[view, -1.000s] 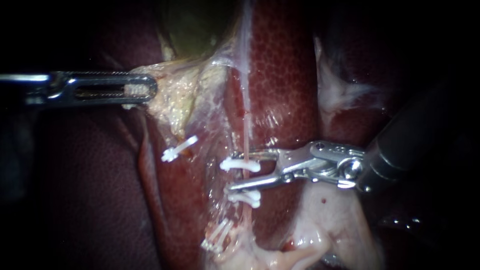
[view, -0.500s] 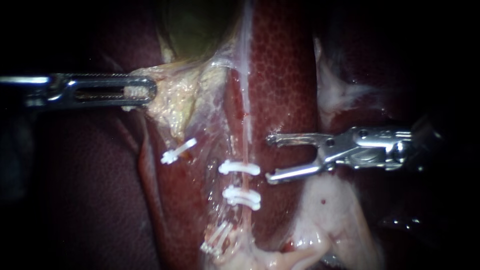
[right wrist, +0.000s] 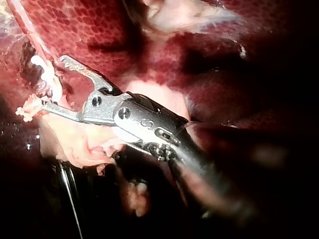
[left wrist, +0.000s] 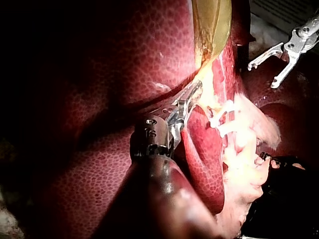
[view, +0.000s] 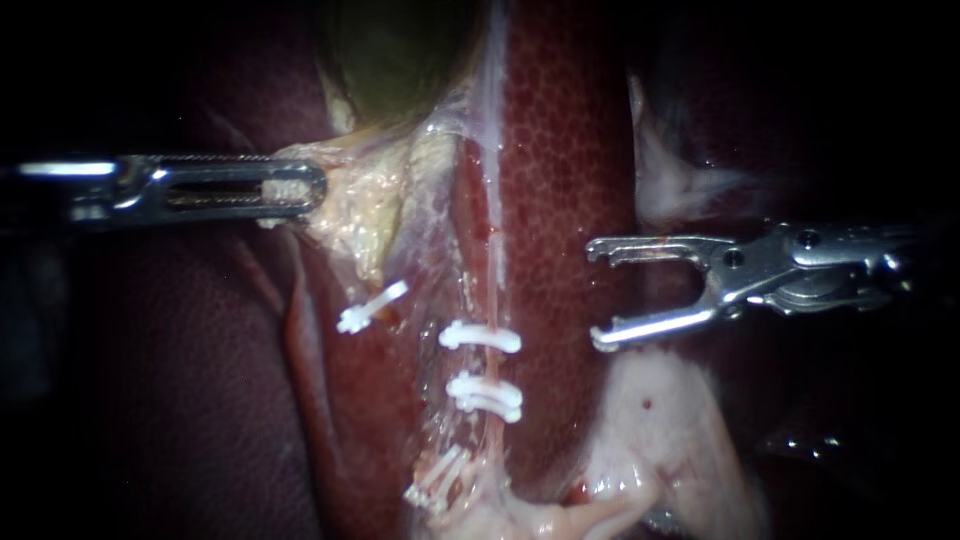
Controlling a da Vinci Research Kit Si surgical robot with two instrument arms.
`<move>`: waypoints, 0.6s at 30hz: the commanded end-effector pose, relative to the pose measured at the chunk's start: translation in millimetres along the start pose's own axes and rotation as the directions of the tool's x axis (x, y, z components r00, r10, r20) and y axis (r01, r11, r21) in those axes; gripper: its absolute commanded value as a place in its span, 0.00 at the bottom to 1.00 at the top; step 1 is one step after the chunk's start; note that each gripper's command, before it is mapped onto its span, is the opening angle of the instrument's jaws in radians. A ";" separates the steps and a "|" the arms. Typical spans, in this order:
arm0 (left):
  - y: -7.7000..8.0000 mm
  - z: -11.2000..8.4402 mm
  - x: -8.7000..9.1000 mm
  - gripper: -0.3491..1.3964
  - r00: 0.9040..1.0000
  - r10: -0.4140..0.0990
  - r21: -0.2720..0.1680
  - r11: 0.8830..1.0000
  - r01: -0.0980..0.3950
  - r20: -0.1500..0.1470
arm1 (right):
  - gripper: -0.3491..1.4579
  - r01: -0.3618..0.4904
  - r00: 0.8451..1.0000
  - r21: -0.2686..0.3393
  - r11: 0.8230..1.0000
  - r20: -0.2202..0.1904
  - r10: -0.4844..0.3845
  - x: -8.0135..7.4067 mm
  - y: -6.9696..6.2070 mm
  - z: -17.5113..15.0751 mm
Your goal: Going back third clip right tube
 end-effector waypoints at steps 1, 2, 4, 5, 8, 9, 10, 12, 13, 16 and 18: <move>0.1 0.4 0.3 0.00 1.000 0.002 0.001 1.000 -0.002 -0.005 | 0.52 -0.001 1.000 0.000 1.000 0.000 0.001 -0.2 0.0 0.1; 0.1 0.8 0.5 0.00 1.000 0.004 0.001 1.000 -0.004 -0.008 | 0.52 0.000 1.000 0.000 1.000 0.000 0.000 -0.2 0.0 0.1; 0.3 1.8 1.0 0.00 1.000 0.007 0.002 1.000 -0.007 -0.017 | 0.52 0.000 1.000 0.000 1.000 0.000 0.000 -0.3 -0.1 0.1; 0.4 2.3 1.1 0.00 1.000 0.008 0.002 1.000 -0.008 -0.020 | 0.52 0.000 1.000 0.000 1.000 0.000 0.000 -0.3 -0.1 0.1; 0.8 3.7 1.5 0.00 1.000 0.011 0.004 1.000 -0.011 -0.022 | 0.52 0.000 1.000 0.001 1.000 0.000 0.000 -0.3 -0.1 0.0; 0.8 4.1 1.6 0.00 1.000 0.011 0.002 1.000 -0.011 -0.022 | 0.52 0.000 1.000 0.001 1.000 0.000 0.000 -0.3 -0.1 0.0; 0.9 4.6 1.7 0.00 1.000 0.012 0.005 1.000 -0.012 -0.025 | 0.52 0.000 1.000 0.001 1.000 0.000 0.000 -0.3 -0.2 0.0; 1.0 5.3 1.9 0.00 1.000 0.013 0.005 1.000 -0.013 -0.025 | 0.52 0.000 1.000 0.001 1.000 0.000 0.000 -0.3 -0.2 0.0; 1.0 5.7 2.0 0.00 1.000 0.014 0.006 1.000 -0.014 -0.025 | 0.52 0.000 1.000 0.001 1.000 0.000 0.000 -0.2 -0.2 0.0; 0.9 6.4 2.3 0.00 0.999 0.016 0.009 1.000 -0.015 -0.029 | 0.52 0.007 1.000 0.002 1.000 0.001 -0.007 -0.2 -0.4 0.1; 0.7 6.6 2.3 0.00 0.999 0.016 0.011 1.000 -0.016 -0.029 | 0.52 0.006 1.000 0.002 1.000 0.001 -0.006 -0.1 -0.4 0.1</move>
